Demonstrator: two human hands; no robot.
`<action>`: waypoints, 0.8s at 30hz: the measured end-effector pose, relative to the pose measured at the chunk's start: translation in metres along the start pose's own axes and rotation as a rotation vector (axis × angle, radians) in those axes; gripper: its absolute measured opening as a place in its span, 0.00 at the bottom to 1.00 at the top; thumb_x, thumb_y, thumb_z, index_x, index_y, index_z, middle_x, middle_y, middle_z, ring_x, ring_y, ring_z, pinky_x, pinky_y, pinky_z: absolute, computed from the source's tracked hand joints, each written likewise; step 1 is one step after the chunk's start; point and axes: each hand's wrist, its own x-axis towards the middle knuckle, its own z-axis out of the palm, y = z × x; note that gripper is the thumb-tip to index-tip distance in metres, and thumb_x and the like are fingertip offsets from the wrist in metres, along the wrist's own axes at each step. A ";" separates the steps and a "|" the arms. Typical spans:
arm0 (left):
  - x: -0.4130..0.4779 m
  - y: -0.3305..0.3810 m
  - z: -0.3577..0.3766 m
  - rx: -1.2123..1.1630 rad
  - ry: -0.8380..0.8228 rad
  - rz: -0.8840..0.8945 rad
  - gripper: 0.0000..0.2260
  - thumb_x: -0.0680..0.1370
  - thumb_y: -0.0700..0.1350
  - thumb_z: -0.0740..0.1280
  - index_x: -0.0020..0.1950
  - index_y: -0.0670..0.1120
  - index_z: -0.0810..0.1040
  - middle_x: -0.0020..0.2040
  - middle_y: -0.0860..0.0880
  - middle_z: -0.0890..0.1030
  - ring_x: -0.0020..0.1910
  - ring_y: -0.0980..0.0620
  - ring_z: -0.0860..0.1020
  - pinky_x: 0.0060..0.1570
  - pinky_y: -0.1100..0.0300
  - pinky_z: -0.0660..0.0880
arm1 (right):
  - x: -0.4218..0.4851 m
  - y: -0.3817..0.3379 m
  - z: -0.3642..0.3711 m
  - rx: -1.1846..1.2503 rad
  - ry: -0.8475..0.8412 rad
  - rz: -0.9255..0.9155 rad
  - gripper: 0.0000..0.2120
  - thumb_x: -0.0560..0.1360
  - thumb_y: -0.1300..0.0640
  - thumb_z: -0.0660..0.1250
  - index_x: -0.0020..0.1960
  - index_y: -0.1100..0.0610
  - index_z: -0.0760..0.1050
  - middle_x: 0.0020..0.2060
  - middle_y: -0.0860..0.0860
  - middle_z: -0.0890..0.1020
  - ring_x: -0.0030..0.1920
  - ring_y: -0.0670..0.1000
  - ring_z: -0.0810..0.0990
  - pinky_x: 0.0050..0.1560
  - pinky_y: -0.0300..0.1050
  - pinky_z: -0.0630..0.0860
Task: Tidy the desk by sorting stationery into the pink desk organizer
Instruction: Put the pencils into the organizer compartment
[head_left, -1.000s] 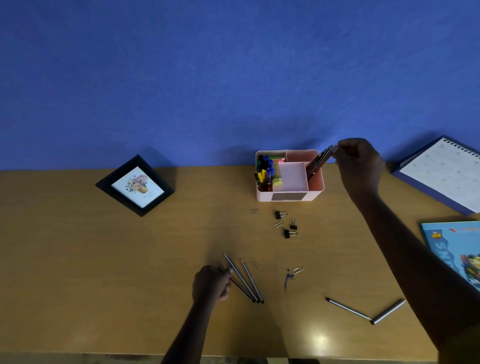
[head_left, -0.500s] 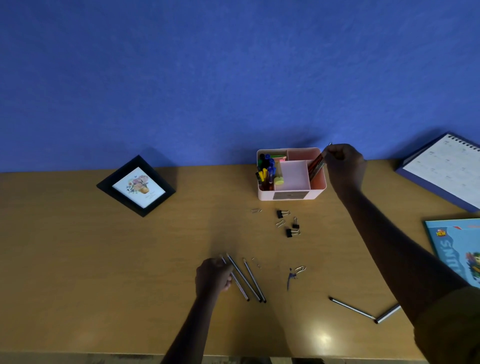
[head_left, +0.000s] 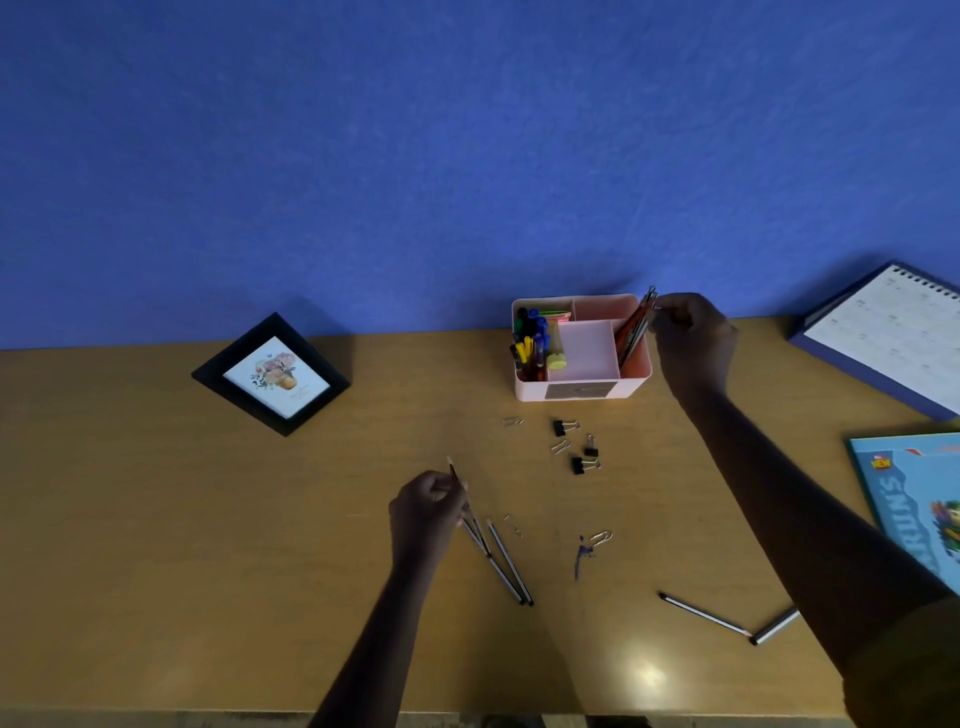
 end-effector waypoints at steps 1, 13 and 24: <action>0.000 0.005 0.001 -0.025 -0.005 0.018 0.05 0.80 0.45 0.75 0.48 0.45 0.86 0.37 0.49 0.88 0.37 0.48 0.88 0.44 0.44 0.87 | -0.004 -0.002 -0.001 0.004 0.006 -0.002 0.07 0.81 0.59 0.69 0.55 0.58 0.86 0.48 0.50 0.88 0.45 0.47 0.86 0.43 0.47 0.83; -0.005 0.052 0.031 -0.131 -0.146 0.239 0.03 0.81 0.47 0.75 0.50 0.49 0.88 0.38 0.52 0.88 0.38 0.52 0.88 0.46 0.48 0.87 | -0.116 -0.049 0.015 0.199 -0.558 -0.044 0.10 0.80 0.55 0.75 0.60 0.56 0.86 0.44 0.46 0.87 0.41 0.43 0.86 0.39 0.33 0.79; -0.022 0.061 0.043 -0.053 -0.141 0.297 0.06 0.80 0.51 0.75 0.52 0.51 0.88 0.40 0.55 0.88 0.38 0.59 0.87 0.43 0.60 0.84 | -0.109 -0.062 0.001 0.217 -0.566 0.025 0.04 0.80 0.57 0.74 0.55 0.53 0.86 0.45 0.43 0.87 0.43 0.41 0.85 0.40 0.33 0.81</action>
